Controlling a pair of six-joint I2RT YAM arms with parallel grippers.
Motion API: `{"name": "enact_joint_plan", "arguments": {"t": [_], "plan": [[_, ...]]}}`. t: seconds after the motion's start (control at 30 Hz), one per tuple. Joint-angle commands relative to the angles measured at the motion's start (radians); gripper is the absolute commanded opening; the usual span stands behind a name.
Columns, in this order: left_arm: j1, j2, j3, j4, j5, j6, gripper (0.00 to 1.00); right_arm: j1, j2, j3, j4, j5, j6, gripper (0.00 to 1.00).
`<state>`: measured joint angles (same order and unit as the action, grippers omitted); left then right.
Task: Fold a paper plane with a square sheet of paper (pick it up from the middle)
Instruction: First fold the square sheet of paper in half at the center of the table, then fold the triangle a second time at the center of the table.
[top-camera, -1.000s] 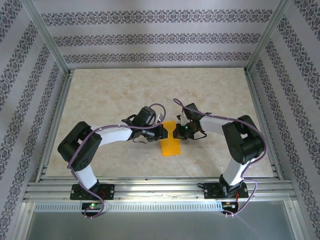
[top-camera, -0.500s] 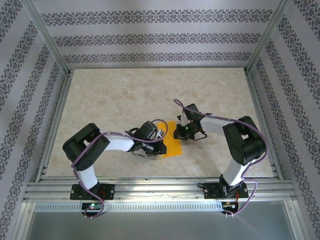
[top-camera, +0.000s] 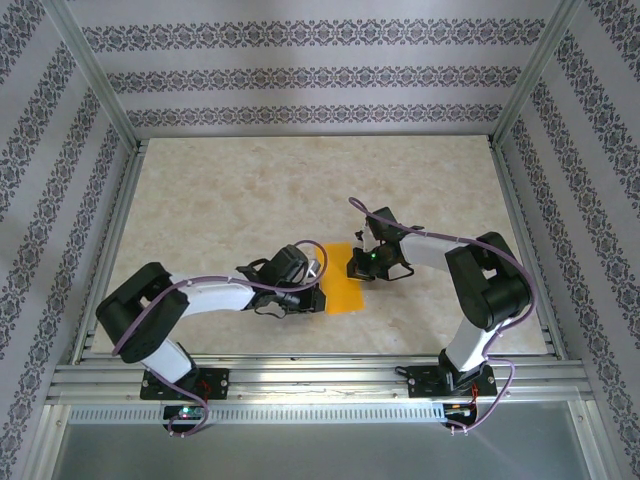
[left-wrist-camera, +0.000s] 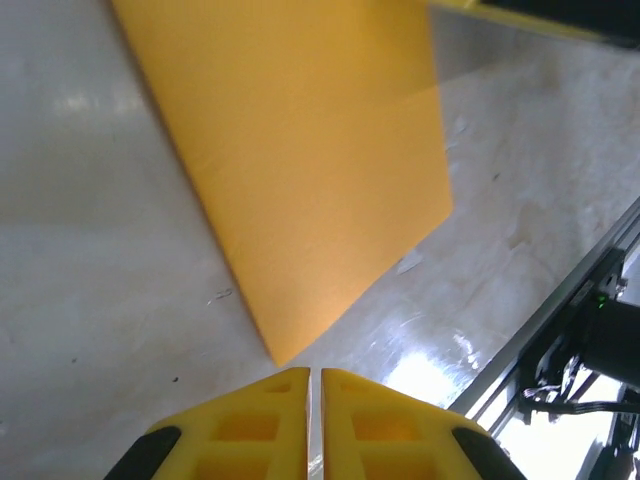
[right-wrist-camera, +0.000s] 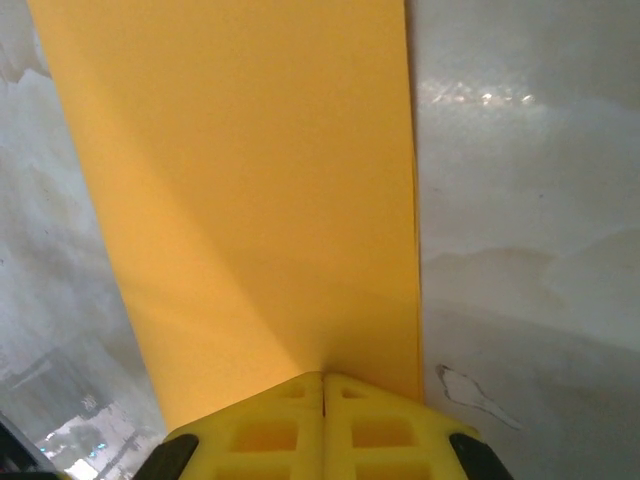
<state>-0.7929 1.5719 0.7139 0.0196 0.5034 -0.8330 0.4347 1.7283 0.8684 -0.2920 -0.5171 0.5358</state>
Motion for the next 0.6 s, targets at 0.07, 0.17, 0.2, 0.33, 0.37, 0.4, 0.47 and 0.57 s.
{"name": "enact_joint_plan", "arguments": {"t": [0.07, 0.17, 0.2, 0.33, 0.37, 0.4, 0.47, 0.57], "plan": [[0.086, -0.020, 0.117, -0.105, -0.067, 0.023, 0.10, 0.018, -0.107, 0.058, -0.042, 0.025, 0.064, 0.15], [0.137, 0.021, 0.181, -0.091, -0.039, 0.006, 0.11, 0.010, -0.202, 0.036, -0.040, 0.075, 0.124, 0.20], [0.148, 0.043, 0.212, -0.093, -0.028, 0.007, 0.11, 0.008, -0.237, 0.017, -0.031, 0.081, 0.151, 0.21], [0.171, 0.156, 0.332, -0.125, 0.004, 0.027, 0.11, 0.001, -0.343, -0.073, -0.023, 0.070, 0.240, 0.23], [0.177, 0.183, 0.350, -0.120, 0.013, 0.025, 0.11, 0.001, -0.366, -0.092, -0.030, 0.080, 0.255, 0.23], [0.186, 0.211, 0.372, -0.116, 0.025, 0.022, 0.11, 0.001, -0.393, -0.121, -0.027, 0.088, 0.282, 0.24], [0.199, 0.257, 0.407, -0.120, 0.037, 0.016, 0.10, 0.001, -0.438, -0.187, 0.003, 0.093, 0.338, 0.24], [0.218, 0.308, 0.445, -0.123, 0.034, 0.019, 0.10, 0.001, -0.490, -0.257, 0.031, 0.095, 0.393, 0.25]]}}
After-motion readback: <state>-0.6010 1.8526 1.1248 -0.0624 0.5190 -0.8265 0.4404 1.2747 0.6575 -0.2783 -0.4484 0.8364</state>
